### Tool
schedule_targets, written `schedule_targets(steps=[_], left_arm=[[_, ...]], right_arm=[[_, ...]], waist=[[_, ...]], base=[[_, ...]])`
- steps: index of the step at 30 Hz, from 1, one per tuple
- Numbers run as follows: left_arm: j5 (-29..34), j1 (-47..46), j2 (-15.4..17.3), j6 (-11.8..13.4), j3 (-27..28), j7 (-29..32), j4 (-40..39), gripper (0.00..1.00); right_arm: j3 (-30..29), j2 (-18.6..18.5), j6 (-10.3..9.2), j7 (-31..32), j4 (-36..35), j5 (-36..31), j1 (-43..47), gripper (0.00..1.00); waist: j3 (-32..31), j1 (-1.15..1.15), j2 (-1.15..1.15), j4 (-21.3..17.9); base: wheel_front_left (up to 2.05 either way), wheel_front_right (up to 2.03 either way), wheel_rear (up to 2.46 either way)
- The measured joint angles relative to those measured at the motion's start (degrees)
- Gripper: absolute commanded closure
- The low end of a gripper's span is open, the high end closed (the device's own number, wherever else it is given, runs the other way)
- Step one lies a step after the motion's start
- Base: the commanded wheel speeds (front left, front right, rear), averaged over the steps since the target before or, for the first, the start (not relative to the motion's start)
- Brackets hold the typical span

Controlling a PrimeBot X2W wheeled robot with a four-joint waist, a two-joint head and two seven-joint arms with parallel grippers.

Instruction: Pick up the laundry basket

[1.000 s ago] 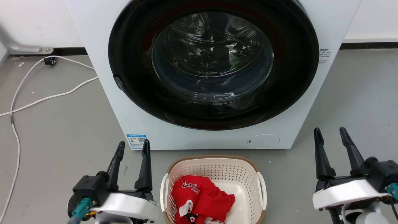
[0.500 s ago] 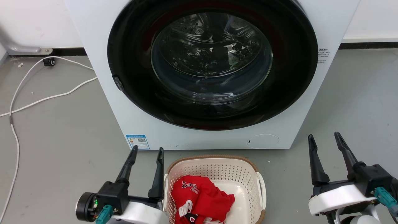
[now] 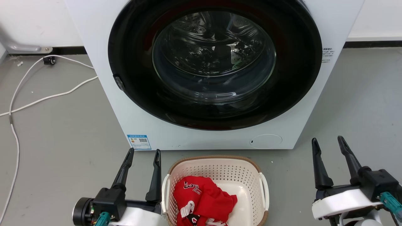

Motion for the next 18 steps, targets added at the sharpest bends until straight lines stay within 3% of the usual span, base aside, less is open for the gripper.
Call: schedule_targets(steps=[4,5,8,18], left_arm=[[0.3,1.5,-1.9,-1.5,3.0,-0.5,2.0,0.0],[2.0,1.9,-2.5,-3.2,3.8,-0.8,3.4,0.0],[4.0,1.9,-2.9,-4.3,4.1,-1.1,4.1,0.0],[8.9,1.9,-3.9,-5.1,4.3,-2.0,4.7,0.0]], right_arm=[[-0.7,0.0,0.0,-0.5,1.8,1.2,0.2,0.0],[-0.8,0.0,0.0,-0.8,2.7,-0.6,0.2,0.0],[-0.6,0.0,0.0,-1.0,3.2,-2.0,0.2,0.0],[-0.5,0.0,0.0,-2.0,3.1,-6.8,0.2,0.0]], waist=[[-0.1,0.0,0.0,0.0],[0.0,0.0,0.0,-0.1],[0.2,0.0,0.0,-0.1],[0.5,0.0,0.0,-0.1]], base=[[0.0,0.0,0.0],[0.0,0.0,0.0],[0.0,0.0,0.0],[0.0,0.0,0.0]])
